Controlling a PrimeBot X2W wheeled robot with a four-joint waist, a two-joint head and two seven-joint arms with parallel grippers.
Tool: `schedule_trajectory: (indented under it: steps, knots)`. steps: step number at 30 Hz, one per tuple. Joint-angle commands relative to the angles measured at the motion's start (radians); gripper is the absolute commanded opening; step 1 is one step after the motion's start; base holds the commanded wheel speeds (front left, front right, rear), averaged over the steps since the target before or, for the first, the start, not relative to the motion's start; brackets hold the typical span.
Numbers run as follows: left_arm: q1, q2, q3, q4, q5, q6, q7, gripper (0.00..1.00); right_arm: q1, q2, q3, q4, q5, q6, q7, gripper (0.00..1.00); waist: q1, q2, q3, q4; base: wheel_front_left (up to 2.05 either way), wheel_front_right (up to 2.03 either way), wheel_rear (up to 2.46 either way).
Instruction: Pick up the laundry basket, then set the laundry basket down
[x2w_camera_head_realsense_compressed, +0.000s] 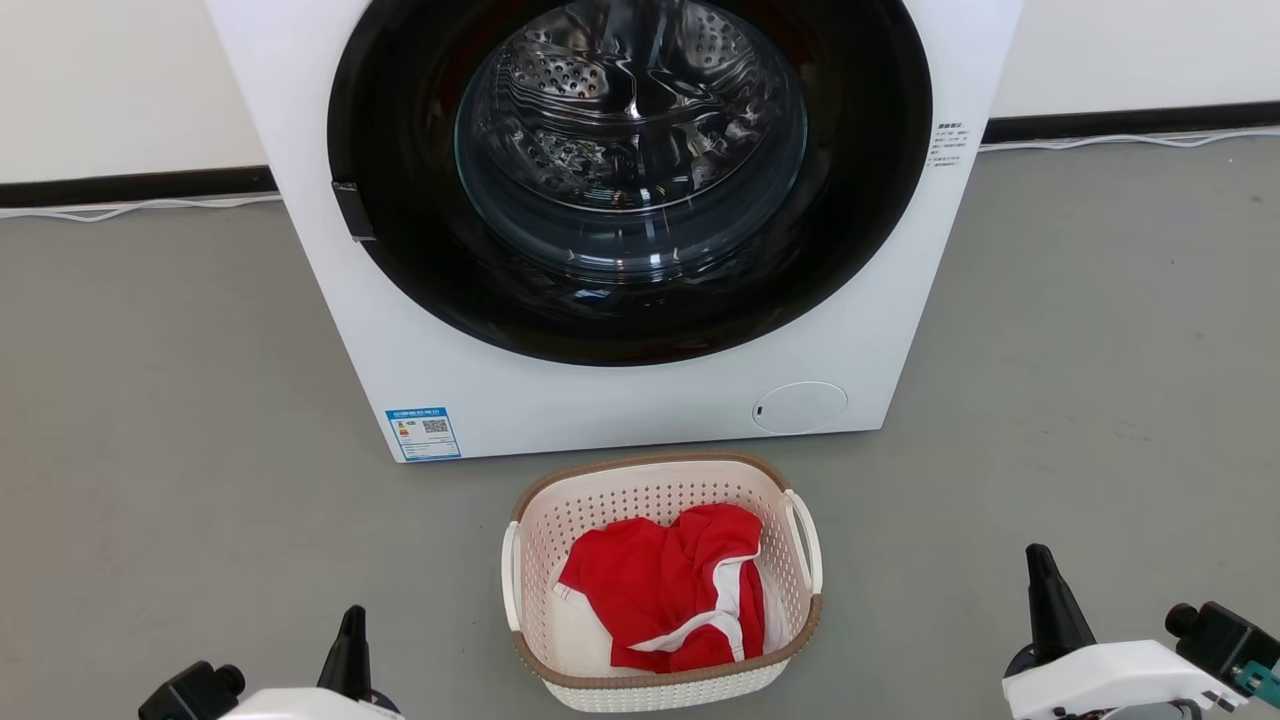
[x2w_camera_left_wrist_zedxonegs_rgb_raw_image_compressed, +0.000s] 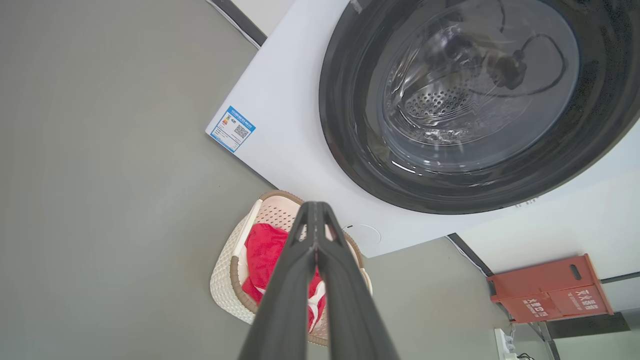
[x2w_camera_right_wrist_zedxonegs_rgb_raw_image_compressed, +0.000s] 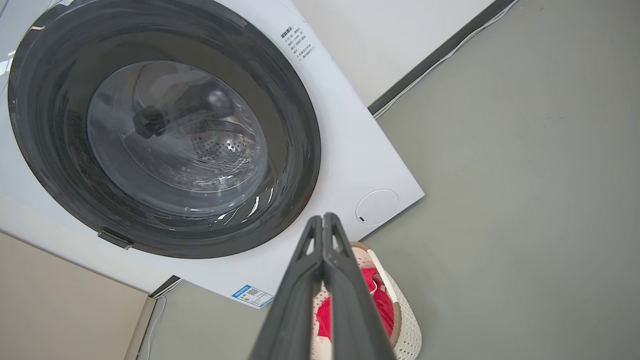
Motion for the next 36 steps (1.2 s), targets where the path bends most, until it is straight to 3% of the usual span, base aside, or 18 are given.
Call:
schedule_trajectory:
  steps: [1,36]
  knots:
    - [-0.055,0.009,0.018,-0.032,-0.027,-0.012,0.004,0.0,-0.04,-0.009,0.004,-0.034,0.03,0.003,0.008,0.0,-0.0001,-0.0001,0.0,0.001,0.0,0.0,0.0]
    - [-0.081,0.015,0.049,-0.088,-0.391,-0.056,0.107,0.0,-0.053,-0.012,-0.002,-0.089,0.474,0.005,0.109,0.0,-0.0001,-0.0001,0.0,0.023,0.0,0.0,0.0]
